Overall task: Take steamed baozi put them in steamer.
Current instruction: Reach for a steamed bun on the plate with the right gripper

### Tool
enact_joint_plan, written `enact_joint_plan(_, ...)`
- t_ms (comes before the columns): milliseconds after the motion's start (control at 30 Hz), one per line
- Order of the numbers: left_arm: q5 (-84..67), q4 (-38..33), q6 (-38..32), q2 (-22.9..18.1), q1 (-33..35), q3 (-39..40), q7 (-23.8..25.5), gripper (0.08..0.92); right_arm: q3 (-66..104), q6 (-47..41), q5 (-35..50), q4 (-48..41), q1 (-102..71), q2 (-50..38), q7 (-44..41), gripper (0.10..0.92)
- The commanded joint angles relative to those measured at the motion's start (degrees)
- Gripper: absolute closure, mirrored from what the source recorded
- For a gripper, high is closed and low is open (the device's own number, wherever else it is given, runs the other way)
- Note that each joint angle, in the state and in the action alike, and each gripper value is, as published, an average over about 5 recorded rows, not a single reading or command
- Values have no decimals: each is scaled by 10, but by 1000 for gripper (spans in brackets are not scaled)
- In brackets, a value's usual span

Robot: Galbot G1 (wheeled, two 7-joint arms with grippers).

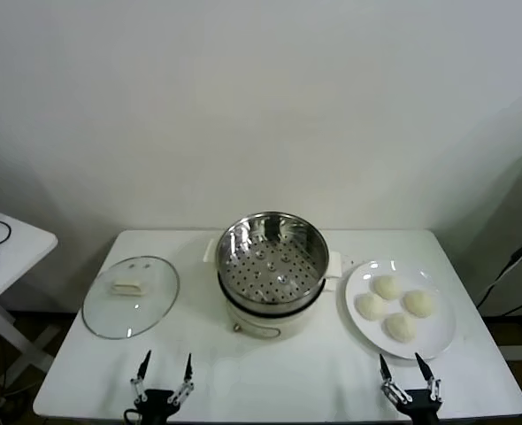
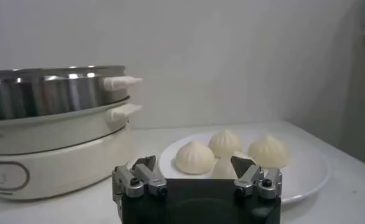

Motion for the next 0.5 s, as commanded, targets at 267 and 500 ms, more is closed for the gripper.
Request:
enact_joint_plan(267,0,-4,1,5,0,1,1,177,29,-238,119,49,213,-131,79,203)
enact_joint_plan(500,-1,-2,1,7,-2,4,1,177,-66,-327,177,-16,413,-262,106,203)
